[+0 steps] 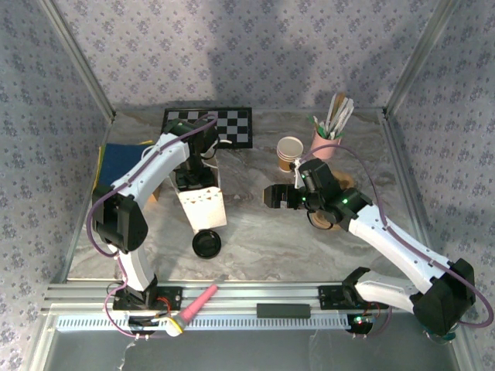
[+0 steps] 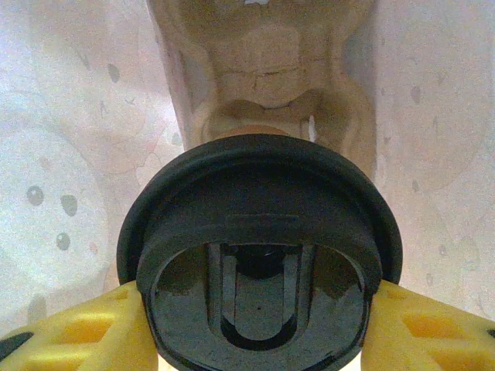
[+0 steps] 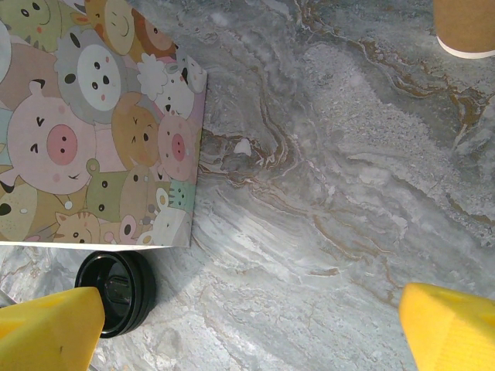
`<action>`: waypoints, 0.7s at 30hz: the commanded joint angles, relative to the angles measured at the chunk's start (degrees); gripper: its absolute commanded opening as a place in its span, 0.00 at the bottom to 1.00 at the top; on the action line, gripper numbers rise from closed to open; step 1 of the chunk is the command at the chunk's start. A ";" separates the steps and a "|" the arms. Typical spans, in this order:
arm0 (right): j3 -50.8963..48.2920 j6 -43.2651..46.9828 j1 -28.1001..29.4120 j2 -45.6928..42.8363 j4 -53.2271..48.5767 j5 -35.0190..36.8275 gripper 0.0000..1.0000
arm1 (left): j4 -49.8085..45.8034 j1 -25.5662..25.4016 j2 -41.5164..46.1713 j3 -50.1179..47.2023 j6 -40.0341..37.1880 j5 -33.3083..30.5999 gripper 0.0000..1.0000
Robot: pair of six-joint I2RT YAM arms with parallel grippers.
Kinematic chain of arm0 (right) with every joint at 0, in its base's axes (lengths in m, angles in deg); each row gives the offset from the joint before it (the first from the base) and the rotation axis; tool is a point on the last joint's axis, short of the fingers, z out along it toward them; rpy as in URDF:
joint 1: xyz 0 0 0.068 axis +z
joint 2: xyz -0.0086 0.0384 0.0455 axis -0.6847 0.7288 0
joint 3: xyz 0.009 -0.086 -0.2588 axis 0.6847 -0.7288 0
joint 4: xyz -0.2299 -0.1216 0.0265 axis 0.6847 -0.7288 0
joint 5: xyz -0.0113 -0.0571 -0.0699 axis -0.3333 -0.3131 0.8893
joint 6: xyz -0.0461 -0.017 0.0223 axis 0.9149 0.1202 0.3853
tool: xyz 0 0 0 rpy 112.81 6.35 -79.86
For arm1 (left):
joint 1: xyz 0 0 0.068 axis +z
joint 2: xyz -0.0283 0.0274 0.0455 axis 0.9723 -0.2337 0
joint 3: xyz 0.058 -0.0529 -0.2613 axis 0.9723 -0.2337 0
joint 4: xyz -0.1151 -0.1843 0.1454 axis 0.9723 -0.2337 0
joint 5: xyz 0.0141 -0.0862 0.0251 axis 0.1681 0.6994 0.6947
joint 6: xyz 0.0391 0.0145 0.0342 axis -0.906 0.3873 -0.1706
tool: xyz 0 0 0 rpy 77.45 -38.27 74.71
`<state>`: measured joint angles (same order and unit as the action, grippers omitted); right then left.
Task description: Pack the takeout coffee
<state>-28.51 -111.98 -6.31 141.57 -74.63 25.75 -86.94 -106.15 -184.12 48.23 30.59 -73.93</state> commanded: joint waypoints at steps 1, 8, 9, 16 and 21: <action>0.08 -0.30 0.40 0.01 -0.54 0.70 1.00 | -1.80 0.11 0.35 1.09 -0.52 0.95 0.49; 0.38 -0.17 0.39 0.26 -0.43 0.70 1.00 | -1.72 0.20 0.15 1.02 -0.61 0.92 0.49; 0.39 -0.09 0.39 0.30 -0.44 0.70 1.00 | -1.62 0.15 0.15 0.93 -0.65 0.95 0.49; 0.58 0.00 0.43 0.46 -0.43 0.61 1.00 | -1.45 0.07 0.24 0.83 -0.61 1.06 0.49; 0.63 0.00 0.44 0.54 -0.56 0.52 1.00 | -0.86 0.14 0.24 0.48 -0.81 1.43 0.49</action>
<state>-28.51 -111.98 -6.31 141.99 -74.63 25.73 -86.88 -106.15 -184.14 48.23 30.57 -73.86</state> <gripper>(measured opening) 0.999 0.568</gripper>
